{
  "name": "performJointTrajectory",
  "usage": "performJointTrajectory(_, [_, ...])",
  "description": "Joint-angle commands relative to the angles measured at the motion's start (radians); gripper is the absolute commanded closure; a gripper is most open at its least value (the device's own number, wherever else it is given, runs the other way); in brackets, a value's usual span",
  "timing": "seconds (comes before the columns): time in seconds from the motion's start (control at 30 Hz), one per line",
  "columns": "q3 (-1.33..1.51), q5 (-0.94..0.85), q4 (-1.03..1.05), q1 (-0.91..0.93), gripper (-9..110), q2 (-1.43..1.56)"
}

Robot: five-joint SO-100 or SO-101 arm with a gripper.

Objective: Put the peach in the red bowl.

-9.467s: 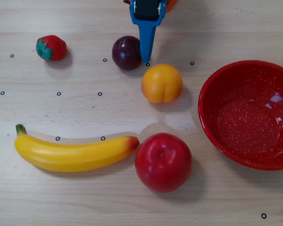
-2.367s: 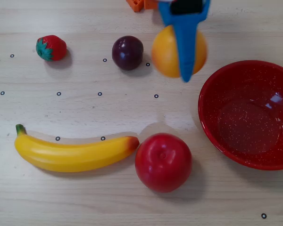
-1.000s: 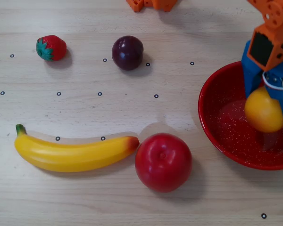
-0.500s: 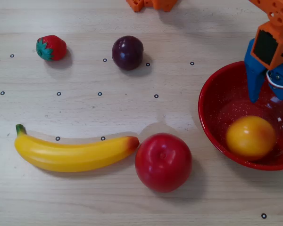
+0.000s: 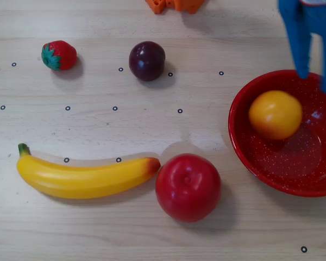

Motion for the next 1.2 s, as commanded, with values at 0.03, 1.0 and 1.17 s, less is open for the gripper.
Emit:
performJointTrajectory(0.03, [0.164,-0.011,-0.089,-0.060,101,0.255])
performJointTrajectory(1.0, [1.965,0.061,-0.597,-0.285,101,1.758])
performJointTrajectory(1.17, [2.121,0.040,-0.652,-0.316,101,1.870])
